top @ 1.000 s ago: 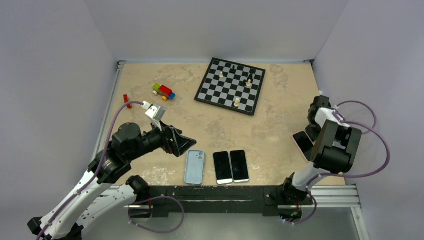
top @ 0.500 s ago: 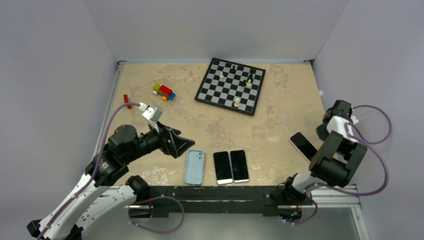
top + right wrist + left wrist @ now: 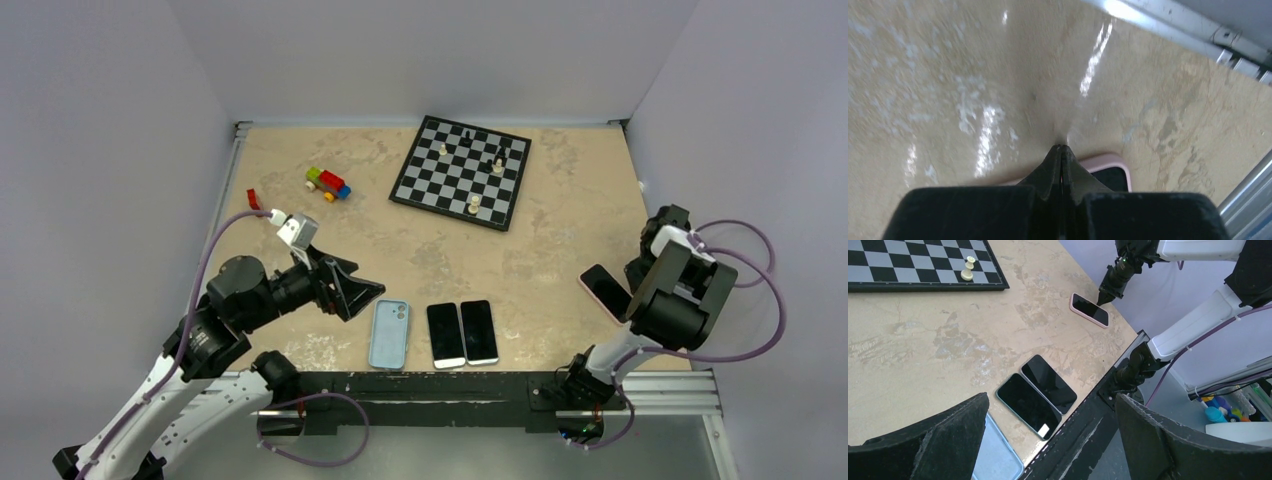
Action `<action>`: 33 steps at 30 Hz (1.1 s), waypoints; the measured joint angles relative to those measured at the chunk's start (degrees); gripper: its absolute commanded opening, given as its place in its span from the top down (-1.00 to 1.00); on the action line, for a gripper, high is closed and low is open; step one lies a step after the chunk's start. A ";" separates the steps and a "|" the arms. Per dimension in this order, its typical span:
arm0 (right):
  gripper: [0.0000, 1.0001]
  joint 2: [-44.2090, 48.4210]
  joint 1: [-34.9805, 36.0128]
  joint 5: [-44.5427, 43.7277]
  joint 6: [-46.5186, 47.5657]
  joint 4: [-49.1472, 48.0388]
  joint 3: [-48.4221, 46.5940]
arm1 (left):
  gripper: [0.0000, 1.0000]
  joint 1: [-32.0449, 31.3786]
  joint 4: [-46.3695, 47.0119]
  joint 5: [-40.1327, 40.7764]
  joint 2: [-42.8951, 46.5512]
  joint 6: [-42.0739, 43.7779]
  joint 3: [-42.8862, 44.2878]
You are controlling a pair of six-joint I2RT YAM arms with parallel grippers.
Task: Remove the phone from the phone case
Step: Move the phone to the center of the board.
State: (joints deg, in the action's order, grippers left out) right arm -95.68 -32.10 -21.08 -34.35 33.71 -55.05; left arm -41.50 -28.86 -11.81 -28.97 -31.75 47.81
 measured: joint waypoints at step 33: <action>-0.88 16.11 9.07 30.97 10.27 -3.69 11.21 | -1.00 0.00 0.92 -1.79 0.31 -0.13 0.11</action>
State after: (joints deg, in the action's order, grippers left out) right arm -79.57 -23.03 9.89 -24.08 30.02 -43.83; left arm -41.50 -27.94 -13.61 -28.67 -31.88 47.92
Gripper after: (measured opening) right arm 0.932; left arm 0.997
